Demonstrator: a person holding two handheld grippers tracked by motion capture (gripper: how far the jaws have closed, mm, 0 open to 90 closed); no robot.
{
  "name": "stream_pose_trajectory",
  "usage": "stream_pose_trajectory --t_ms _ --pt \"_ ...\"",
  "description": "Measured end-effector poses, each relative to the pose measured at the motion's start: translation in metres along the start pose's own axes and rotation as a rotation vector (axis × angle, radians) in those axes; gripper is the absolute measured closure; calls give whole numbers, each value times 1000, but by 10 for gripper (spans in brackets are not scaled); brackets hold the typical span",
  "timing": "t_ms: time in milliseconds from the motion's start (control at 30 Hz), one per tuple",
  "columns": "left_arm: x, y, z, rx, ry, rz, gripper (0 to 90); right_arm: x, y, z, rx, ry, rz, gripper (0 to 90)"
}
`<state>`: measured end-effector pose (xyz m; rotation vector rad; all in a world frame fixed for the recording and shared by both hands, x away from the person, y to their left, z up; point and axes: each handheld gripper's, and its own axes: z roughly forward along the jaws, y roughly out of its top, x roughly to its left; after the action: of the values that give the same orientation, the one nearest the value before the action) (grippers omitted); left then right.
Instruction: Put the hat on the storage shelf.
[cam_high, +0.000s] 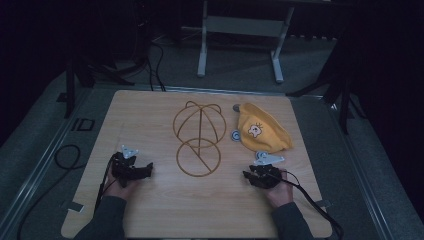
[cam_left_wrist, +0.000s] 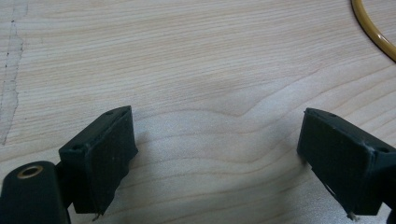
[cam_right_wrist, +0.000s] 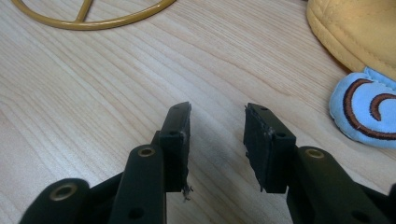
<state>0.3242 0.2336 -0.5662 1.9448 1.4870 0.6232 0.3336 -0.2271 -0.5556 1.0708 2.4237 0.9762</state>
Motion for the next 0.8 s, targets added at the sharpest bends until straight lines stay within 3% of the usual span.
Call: stream_pose_trajectory --t_ms 367,533,800 --pt "0 0 0 0 0 0 116 0 0 0 -2 -5 18 628" --pt "0 0 0 0 1 0 115 -1 2 -1 17 -2 14 694" --pt "0 0 0 0 1 0 115 -2 9 -1 69 20 -30 745"
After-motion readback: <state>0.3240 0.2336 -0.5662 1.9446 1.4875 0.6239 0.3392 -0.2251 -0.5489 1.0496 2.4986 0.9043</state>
